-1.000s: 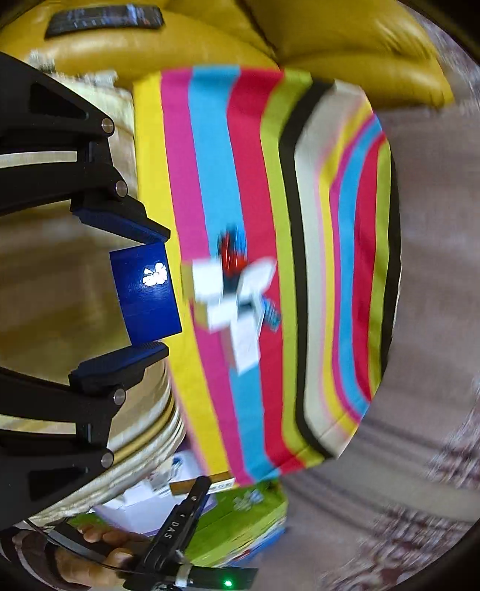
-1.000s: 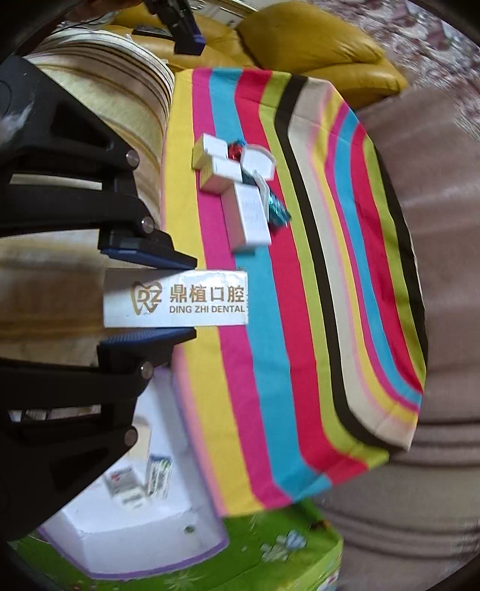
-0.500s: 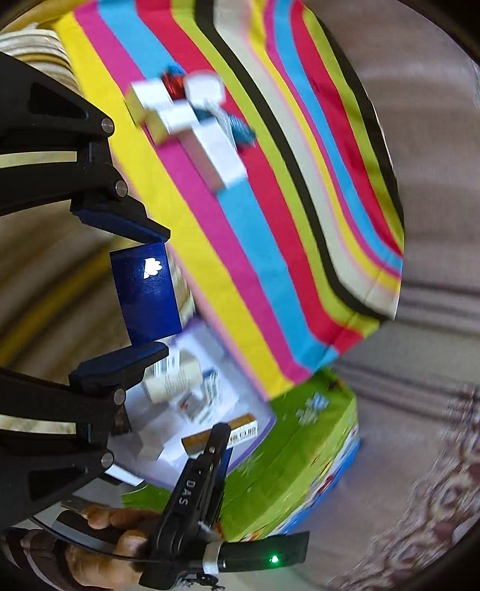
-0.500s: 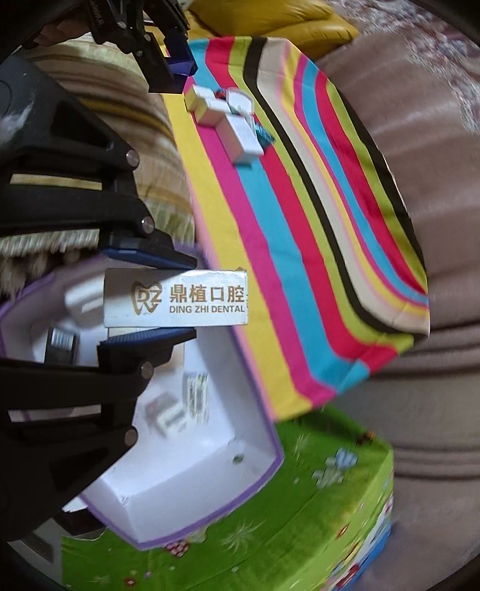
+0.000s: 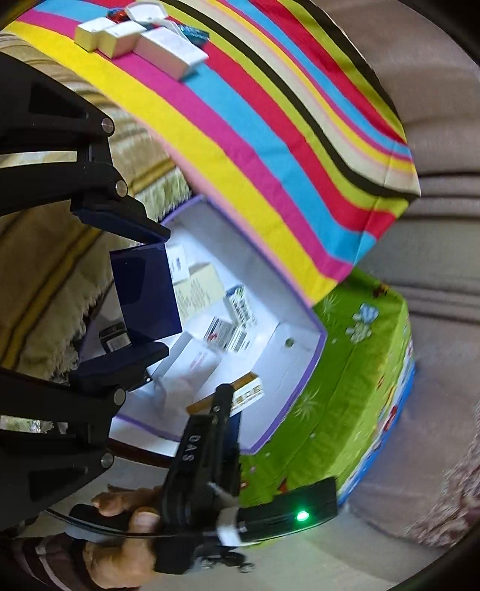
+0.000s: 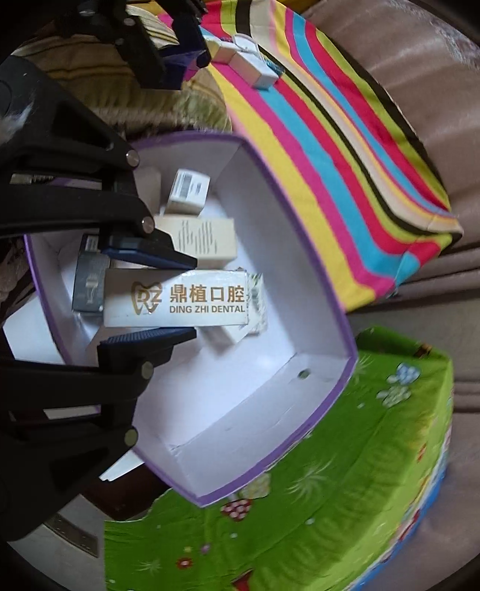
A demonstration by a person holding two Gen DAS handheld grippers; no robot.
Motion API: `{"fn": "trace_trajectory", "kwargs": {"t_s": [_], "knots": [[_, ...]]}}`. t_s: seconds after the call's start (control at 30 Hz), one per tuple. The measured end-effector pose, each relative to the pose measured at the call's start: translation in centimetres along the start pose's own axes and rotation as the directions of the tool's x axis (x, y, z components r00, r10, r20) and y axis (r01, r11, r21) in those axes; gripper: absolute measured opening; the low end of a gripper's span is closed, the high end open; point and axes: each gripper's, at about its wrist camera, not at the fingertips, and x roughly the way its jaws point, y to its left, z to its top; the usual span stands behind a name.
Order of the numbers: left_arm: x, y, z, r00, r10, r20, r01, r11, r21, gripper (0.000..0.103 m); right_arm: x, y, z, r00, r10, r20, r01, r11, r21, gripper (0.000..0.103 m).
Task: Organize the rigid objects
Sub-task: 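Open both tools to drop the block and dental box into the storage box, then move both open tools back over the striped table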
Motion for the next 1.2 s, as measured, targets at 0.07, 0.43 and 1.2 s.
{"fn": "trace_trajectory", "kwargs": {"t_s": [0.07, 0.43, 1.2], "knots": [[0.5, -0.6, -0.1, 1.0, -0.015, -0.015, 0.015, 1.0, 0.021, 0.056, 0.2, -0.6, 0.0, 1.0, -0.01, -0.004, 0.01, 1.0, 0.011, 0.035], [1.4, -2.6, 0.2, 0.992, -0.114, -0.047, 0.118, 0.988, 0.102, 0.068, 0.6, -1.2, -0.2, 0.999, -0.031, -0.026, 0.032, 0.999, 0.04, 0.037], [-5.1, 4.4, 0.8, 0.9, 0.308, 0.308, -0.349, 0.933, 0.089, 0.08, -5.8, 5.1, 3.7, 0.936, -0.159, 0.313, 0.167, 0.986, 0.0, 0.097]]}}
